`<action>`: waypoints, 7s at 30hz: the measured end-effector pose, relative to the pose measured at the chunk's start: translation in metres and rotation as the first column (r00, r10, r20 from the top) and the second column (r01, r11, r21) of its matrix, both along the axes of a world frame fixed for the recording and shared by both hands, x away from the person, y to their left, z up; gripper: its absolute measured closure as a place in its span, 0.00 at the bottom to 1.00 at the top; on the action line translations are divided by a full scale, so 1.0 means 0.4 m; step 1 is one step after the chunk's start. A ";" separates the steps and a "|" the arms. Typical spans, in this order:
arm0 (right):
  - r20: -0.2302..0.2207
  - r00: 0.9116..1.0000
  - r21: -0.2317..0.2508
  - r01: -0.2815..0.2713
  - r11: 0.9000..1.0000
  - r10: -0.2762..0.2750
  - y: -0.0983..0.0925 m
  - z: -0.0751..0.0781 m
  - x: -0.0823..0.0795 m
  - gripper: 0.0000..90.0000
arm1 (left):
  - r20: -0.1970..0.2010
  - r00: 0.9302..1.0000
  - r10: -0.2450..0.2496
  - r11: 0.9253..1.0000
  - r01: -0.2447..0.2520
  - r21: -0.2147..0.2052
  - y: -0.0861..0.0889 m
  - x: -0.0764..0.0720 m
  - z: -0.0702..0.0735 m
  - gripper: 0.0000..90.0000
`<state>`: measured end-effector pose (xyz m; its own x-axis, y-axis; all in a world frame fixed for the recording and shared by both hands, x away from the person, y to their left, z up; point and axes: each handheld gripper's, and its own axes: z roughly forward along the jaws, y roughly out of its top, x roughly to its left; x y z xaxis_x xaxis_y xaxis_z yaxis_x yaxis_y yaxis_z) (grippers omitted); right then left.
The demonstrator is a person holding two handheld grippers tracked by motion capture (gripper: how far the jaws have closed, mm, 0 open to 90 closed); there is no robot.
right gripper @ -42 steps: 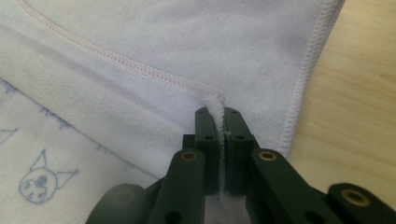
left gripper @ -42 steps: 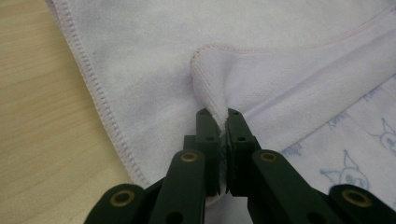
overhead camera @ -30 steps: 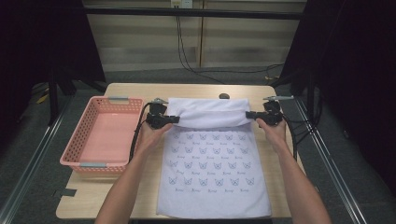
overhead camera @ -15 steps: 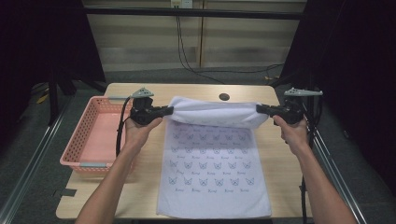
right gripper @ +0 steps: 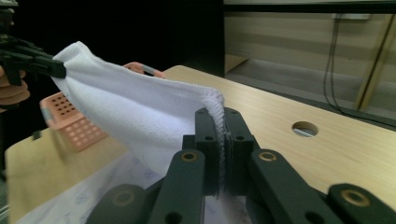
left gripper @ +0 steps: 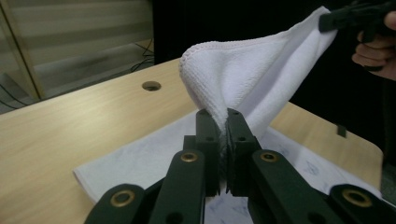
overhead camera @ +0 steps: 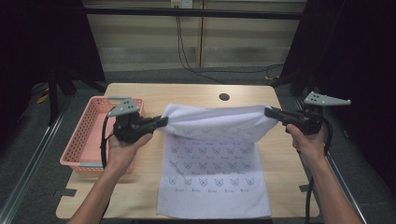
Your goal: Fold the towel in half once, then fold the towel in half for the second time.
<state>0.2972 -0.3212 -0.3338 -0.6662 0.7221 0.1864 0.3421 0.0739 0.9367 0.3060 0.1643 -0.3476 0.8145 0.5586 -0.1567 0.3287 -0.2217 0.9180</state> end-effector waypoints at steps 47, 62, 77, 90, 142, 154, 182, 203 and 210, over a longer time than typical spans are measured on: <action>-0.370 0.892 -0.197 -0.348 0.916 0.259 0.027 -0.307 -0.368 0.76 | -0.300 0.906 -0.298 0.926 0.350 0.140 0.079 -0.247 -0.290 0.89; -0.335 0.939 -0.242 -0.161 0.957 0.073 0.034 -0.333 -0.219 0.66 | -0.287 0.950 -0.120 0.962 0.182 0.202 -0.026 -0.058 -0.334 0.74; -0.336 0.942 -0.374 -0.124 0.919 -0.009 0.139 -0.399 0.002 0.56 | -0.275 0.962 -0.008 0.957 0.087 0.276 -0.043 0.015 -0.377 0.72; -0.322 0.947 -0.432 -0.144 0.890 -0.003 0.101 -0.402 -0.101 0.57 | -0.292 0.953 -0.085 0.945 0.170 0.280 -0.069 -0.082 -0.372 0.72; -0.385 0.919 -0.324 -0.051 0.945 -0.082 -0.019 -0.414 0.093 0.94 | -0.239 0.963 0.120 0.957 -0.049 0.285 -0.063 0.128 -0.373 0.39; -0.379 0.922 -0.326 -0.055 0.944 -0.077 -0.019 -0.414 0.092 0.93 | -0.224 0.966 0.127 0.958 -0.061 0.282 -0.069 0.141 -0.392 0.41; -0.245 0.969 -0.104 -0.009 0.995 -0.017 -0.068 -0.262 0.084 0.95 | -0.181 0.983 -0.018 0.998 0.027 0.048 -0.056 0.141 -0.206 0.93; -0.192 0.974 -0.099 0.100 0.990 -0.118 -0.065 -0.156 0.263 0.95 | -0.130 0.987 0.093 0.995 -0.088 0.046 -0.054 0.319 -0.116 0.93; -0.170 0.981 -0.107 0.072 0.992 -0.089 -0.055 -0.136 0.260 0.95 | -0.112 0.989 0.095 0.995 -0.093 0.023 -0.045 0.291 -0.129 0.93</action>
<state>0.4011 -0.3430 -0.3882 -0.5688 0.7928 0.2188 0.5081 0.1295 0.8515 0.4224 0.1465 -0.3994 0.7356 0.6355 -0.2346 0.4505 -0.2004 0.8700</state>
